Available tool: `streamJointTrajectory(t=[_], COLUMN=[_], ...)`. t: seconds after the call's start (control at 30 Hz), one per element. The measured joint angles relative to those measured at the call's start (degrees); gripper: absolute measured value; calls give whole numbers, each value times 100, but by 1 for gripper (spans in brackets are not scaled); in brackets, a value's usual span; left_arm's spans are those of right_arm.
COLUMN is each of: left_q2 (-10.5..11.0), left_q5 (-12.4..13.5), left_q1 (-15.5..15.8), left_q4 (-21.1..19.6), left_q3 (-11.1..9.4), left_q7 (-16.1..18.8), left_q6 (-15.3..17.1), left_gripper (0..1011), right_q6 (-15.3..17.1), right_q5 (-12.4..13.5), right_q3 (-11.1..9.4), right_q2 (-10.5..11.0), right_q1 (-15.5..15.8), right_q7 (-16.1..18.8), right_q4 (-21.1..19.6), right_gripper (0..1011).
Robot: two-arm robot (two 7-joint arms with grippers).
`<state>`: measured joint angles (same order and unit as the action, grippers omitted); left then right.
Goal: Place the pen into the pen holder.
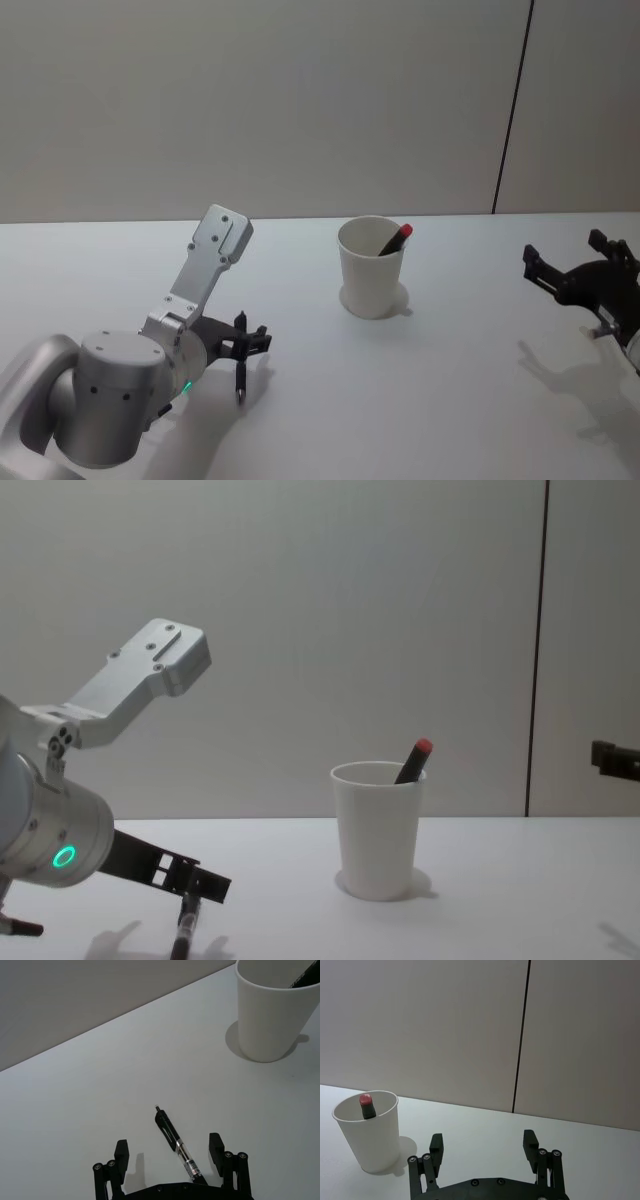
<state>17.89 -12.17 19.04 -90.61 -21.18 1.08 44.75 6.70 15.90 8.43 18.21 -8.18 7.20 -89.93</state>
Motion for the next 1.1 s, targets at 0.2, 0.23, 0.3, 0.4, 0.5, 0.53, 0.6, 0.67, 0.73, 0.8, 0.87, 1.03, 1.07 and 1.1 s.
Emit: streamJointTrajectory(t=[0.2, 0.23, 0.3, 0.4, 0.5, 0.53, 0.6, 0.67, 0.73, 0.8, 0.87, 1.03, 1.07, 1.1], left_q2=[-63, -72, -95, -130, -163, -170, -194, -207, -226, -244, -258, -276, -283, -287], left_q5=[-164, -192, -264, -370, -470, -484, -549, -584, -624, -651, -668, -680, -680, -680], left_q1=[45, 50, 63, 79, 93, 95, 102, 107, 111, 113, 114, 113, 112, 111], left_q4=[60, 67, 82, 103, 125, 130, 151, 166, 188, 210, 228, 259, 269, 277], left_q3=[69, 78, 107, 150, 189, 198, 225, 241, 261, 279, 291, 308, 312, 314], left_q7=[1, 5, 32, 76, 128, 137, 179, 201, 232, 253, 269, 288, 292, 292], left_q6=[174, 198, 248, 314, 372, 380, 415, 430, 449, 459, 468, 476, 476, 476], left_gripper=[1001, 1001, 1001, 1001, 1000, 1001, 1001, 1001, 1001, 1001, 1001, 1001, 1001, 1001], right_q6=[0, 0, 0, 0, 0, 0, 0, 0, 0, 0, 0, 0, 0, 0], right_q5=[0, 0, 0, 0, 0, 0, 0, 0, 0, 0, 0, 0, 0, 0], right_q3=[0, 0, 0, 0, 0, 0, 0, 0, 0, 0, 0, 0, 0, 0], right_q2=[0, 0, 0, 0, 0, 0, 0, 0, 0, 0, 0, 0, 0, 0], right_q1=[0, 0, 0, 0, 0, 0, 0, 0, 0, 0, 0, 0, 0, 0], right_q7=[0, 0, 0, 0, 0, 0, 0, 0, 0, 0, 0, 0, 0, 0], right_q4=[0, 0, 0, 0, 0, 0, 0, 0, 0, 0, 0, 0, 0, 0], right_gripper=[1002, 1002, 1002, 1002, 1002, 1002, 1002, 1002, 1002, 1002, 1002, 1002, 1002, 1002])
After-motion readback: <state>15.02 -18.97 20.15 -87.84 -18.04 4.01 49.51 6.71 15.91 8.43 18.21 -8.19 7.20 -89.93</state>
